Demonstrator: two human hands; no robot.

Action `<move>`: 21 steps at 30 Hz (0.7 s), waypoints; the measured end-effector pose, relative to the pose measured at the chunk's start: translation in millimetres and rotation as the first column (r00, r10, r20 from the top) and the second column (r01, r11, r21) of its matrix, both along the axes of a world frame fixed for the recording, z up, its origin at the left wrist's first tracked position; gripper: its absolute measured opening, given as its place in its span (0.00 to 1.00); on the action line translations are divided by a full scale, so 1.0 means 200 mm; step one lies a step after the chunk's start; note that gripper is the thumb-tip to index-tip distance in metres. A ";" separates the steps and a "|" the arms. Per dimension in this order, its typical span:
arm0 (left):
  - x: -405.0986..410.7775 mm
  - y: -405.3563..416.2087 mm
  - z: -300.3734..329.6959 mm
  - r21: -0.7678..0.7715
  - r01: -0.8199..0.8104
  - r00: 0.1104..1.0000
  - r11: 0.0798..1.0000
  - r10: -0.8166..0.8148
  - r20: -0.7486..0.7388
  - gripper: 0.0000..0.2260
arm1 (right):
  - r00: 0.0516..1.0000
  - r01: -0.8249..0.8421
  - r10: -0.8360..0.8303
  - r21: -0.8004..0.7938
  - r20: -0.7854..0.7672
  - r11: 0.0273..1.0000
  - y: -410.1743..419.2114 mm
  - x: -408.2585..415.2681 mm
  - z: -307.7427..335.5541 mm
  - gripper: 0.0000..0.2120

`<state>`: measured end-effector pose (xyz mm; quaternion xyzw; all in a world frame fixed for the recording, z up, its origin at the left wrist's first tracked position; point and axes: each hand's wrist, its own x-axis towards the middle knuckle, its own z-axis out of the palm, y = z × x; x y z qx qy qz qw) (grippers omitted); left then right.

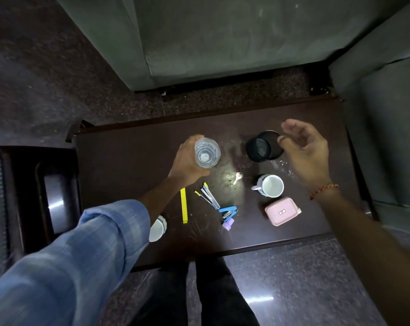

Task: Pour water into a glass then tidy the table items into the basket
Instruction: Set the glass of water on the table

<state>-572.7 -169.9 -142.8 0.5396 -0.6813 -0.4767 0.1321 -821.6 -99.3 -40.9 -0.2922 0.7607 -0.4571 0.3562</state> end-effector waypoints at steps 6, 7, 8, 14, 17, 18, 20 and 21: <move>0.00 -0.01 -0.04 0.002 0.000 1.000 1.000 0.000 0.015 0.40 | 0.998 -0.017 0.018 -0.011 0.067 1.000 0.04 0.03 -0.03 0.16; 0.00 -0.01 -0.05 0.002 0.001 1.000 1.000 -0.001 0.016 0.40 | 0.997 -0.023 0.024 -0.012 0.079 1.000 0.04 0.03 -0.03 0.17; 0.00 -0.01 -0.05 0.006 0.001 1.000 1.000 -0.001 0.018 0.40 | 0.996 -0.028 0.029 -0.011 0.085 1.000 0.04 0.03 -0.02 0.17; -0.02 0.01 -0.09 0.014 0.005 1.000 1.000 -0.005 0.001 0.41 | 0.996 -0.015 0.017 -0.021 0.082 1.000 0.03 0.03 0.00 0.17; -0.03 0.02 -0.10 -0.003 -0.005 1.000 1.000 0.005 -0.014 0.41 | 0.996 -0.008 0.010 -0.026 0.084 1.000 0.03 0.02 0.01 0.17; -0.03 0.02 -0.10 -0.008 -0.007 1.000 1.000 0.006 -0.011 0.41 | 0.996 -0.004 0.006 -0.027 0.084 1.000 0.04 0.02 0.02 0.17; -0.02 0.02 -0.10 -0.008 0.002 1.000 1.000 -0.002 0.005 0.41 | 0.997 0.002 0.000 -0.030 0.080 1.000 0.04 0.01 0.03 0.17; -0.02 0.02 -0.09 0.003 0.014 1.000 1.000 -0.015 0.018 0.42 | 0.997 0.004 -0.002 -0.031 0.074 0.999 0.04 0.01 0.03 0.18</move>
